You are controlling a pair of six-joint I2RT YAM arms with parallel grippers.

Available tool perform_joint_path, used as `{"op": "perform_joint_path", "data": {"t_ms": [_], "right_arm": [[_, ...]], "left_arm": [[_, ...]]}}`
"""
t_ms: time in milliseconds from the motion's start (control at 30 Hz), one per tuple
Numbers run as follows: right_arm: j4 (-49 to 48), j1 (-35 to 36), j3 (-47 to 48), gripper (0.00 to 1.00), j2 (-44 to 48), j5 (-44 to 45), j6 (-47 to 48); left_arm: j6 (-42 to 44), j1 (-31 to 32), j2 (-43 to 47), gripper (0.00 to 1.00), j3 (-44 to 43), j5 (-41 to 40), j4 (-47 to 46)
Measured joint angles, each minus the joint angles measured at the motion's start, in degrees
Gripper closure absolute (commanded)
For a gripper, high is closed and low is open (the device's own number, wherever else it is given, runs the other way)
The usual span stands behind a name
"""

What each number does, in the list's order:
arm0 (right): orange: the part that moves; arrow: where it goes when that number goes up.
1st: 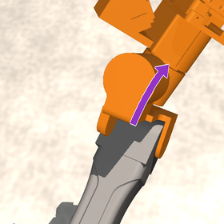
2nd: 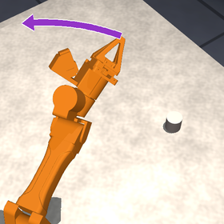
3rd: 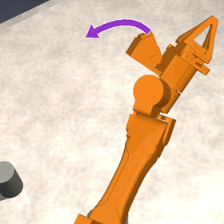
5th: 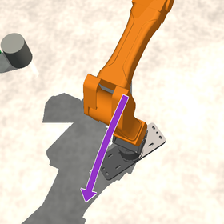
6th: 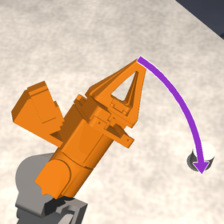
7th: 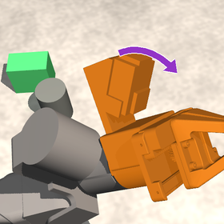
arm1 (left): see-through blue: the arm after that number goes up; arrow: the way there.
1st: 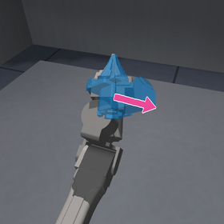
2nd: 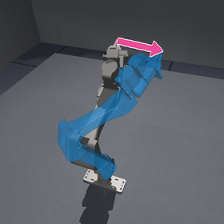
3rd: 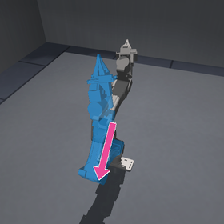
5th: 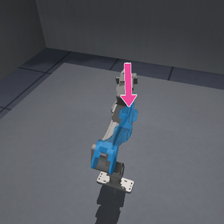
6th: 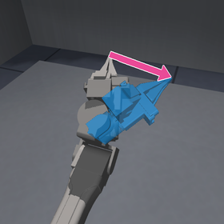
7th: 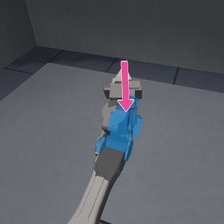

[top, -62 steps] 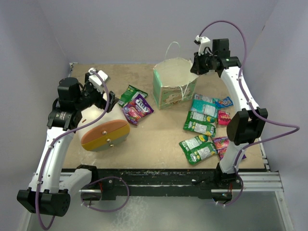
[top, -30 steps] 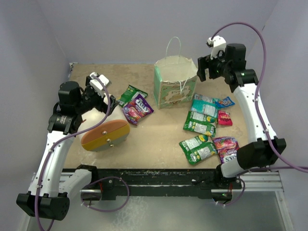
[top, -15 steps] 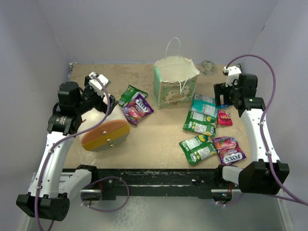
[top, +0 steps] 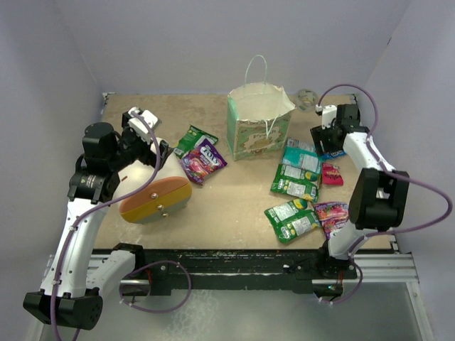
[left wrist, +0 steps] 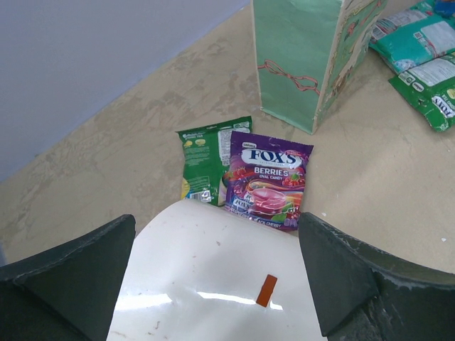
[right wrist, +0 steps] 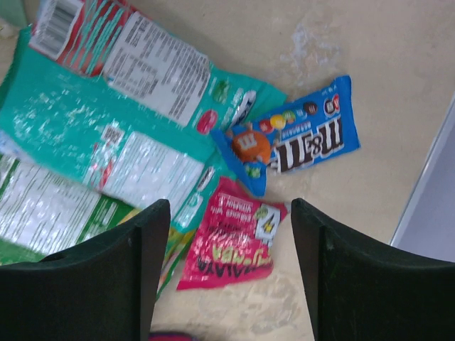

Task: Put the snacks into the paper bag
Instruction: Pick up the snack from the center of the board.

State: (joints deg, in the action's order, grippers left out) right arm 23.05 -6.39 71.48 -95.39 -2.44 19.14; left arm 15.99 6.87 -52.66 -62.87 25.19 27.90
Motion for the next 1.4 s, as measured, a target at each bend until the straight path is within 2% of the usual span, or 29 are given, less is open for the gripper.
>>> {"op": "perform_joint_path", "data": {"t_ms": [100, 500, 1033, 1400], "right_arm": [[-0.7, 0.0, 4.0, 0.38, -7.9, 0.0, 2.7], [0.2, 0.0, 7.7, 0.49, -15.0, 3.0, 8.6], [1.2, -0.1, 8.2, 0.99, -16.3, 4.4, 10.8], [8.0, -0.2, 11.2, 1.00, -4.9, 1.8, 10.3]], "left_arm": [[-0.4, 0.0, 0.0, 0.01, 0.0, 0.1, 0.0], [-0.5, -0.4, 0.0, 0.01, 0.0, 0.4, 0.0], [-0.5, -0.9, 0.2, 0.01, 0.2, 1.2, -0.1], [-0.6, -1.0, 0.7, 0.01, 1.0, 1.2, -0.5]]}}
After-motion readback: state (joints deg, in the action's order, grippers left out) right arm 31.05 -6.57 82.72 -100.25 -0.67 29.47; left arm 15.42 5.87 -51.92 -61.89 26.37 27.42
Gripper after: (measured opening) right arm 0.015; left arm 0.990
